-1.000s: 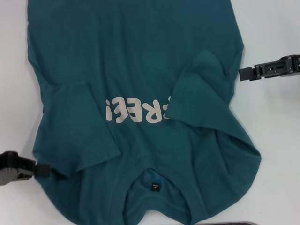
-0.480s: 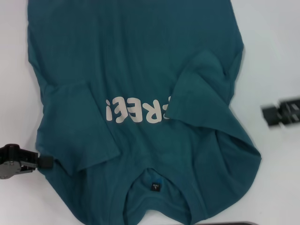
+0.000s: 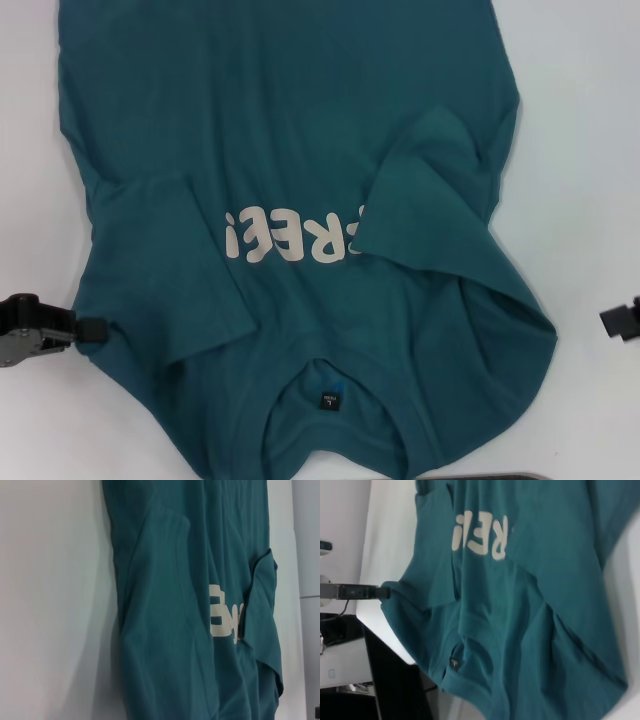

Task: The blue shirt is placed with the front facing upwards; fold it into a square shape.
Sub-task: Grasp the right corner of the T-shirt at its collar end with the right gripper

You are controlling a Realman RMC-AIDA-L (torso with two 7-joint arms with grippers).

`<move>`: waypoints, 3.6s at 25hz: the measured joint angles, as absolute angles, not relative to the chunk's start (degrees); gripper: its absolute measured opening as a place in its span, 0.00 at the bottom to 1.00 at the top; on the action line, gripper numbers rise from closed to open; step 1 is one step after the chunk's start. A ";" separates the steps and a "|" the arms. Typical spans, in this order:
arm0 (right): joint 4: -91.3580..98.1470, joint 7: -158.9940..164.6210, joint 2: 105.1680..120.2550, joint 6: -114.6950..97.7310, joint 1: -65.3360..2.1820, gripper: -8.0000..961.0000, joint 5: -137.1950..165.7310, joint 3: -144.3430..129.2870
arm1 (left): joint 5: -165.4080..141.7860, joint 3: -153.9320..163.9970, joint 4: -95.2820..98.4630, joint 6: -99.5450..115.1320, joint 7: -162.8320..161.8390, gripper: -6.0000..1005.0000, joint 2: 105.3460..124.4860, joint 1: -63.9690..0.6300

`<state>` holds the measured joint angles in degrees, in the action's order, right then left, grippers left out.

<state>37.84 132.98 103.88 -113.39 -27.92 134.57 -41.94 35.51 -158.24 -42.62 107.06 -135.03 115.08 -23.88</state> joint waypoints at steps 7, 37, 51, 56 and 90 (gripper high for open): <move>40.19 131.78 105.71 -111.16 -29.18 0.91 136.52 -42.12 | 35.79 -158.37 -42.54 106.78 -134.35 0.01 115.19 -23.83; 39.46 131.63 109.85 -103.63 -29.27 0.91 141.86 -42.03 | 35.86 -158.47 -42.54 106.08 -134.04 0.01 115.40 -24.00; 39.39 131.71 111.09 -102.46 -29.38 0.91 142.34 -41.97 | 35.86 -158.46 -42.54 106.07 -133.68 0.01 115.52 -24.12; 39.37 131.86 111.30 -102.28 -29.50 0.91 142.33 -42.08 | 35.86 -158.46 -42.54 106.03 -133.68 0.01 115.59 -24.17; 38.61 132.82 112.37 -100.89 -30.83 0.91 143.65 -42.12 | 35.86 -158.38 -42.01 105.36 -132.98 0.01 115.57 -24.17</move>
